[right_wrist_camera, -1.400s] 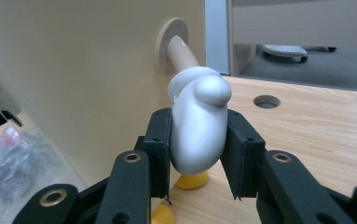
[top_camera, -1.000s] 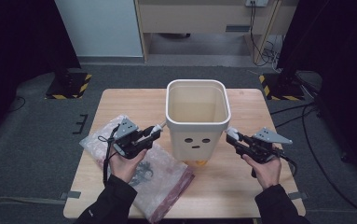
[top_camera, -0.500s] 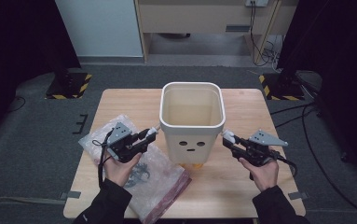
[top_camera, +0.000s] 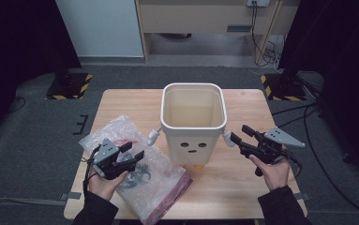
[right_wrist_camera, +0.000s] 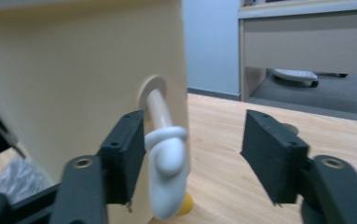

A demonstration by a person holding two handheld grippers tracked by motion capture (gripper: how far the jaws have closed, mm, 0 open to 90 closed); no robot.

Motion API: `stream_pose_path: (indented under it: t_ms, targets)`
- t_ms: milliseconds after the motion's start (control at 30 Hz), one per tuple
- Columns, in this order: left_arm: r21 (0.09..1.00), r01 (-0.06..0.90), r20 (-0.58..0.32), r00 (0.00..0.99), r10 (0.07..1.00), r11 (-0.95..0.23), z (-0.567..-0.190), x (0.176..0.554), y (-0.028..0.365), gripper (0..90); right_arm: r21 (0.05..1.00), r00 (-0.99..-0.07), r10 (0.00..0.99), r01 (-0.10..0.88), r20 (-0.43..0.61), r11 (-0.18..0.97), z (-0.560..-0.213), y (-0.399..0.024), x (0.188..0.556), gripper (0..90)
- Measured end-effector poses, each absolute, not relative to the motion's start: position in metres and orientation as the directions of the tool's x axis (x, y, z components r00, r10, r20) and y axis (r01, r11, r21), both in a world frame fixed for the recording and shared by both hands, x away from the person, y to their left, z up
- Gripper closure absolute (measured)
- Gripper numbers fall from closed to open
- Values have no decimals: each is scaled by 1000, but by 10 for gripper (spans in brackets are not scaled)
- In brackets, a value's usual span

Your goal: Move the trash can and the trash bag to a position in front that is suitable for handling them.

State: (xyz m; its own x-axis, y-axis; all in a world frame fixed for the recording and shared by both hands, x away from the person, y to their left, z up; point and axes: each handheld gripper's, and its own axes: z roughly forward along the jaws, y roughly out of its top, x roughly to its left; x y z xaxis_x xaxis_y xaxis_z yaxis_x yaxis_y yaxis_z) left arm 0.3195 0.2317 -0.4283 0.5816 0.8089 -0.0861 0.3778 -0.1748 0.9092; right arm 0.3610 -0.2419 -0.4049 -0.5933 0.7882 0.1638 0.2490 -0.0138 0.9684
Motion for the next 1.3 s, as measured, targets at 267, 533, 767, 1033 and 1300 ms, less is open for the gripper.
stream_pose_path:
  t_ms: [267,533,767,1033,1300]
  targets:
    - [852,496,-114,492,863,-170,-470,331,261,273,968,-573,800,250,179,-38,-399,-250,364,256]
    - [794,562,-71,463,884,-230,-499,346,273,188,968,-554,804,231,217,-102,-387,-263,368,192]
    - [727,617,-34,468,883,-300,-517,352,270,130,974,-559,803,198,208,-114,-369,-268,374,178]
    - [667,648,-11,502,865,-367,-529,354,262,113,979,-575,794,159,195,-126,-337,-265,385,163]
    - [673,641,-10,507,862,-370,-531,354,260,80,985,-598,785,140,162,-96,-310,-252,397,159]
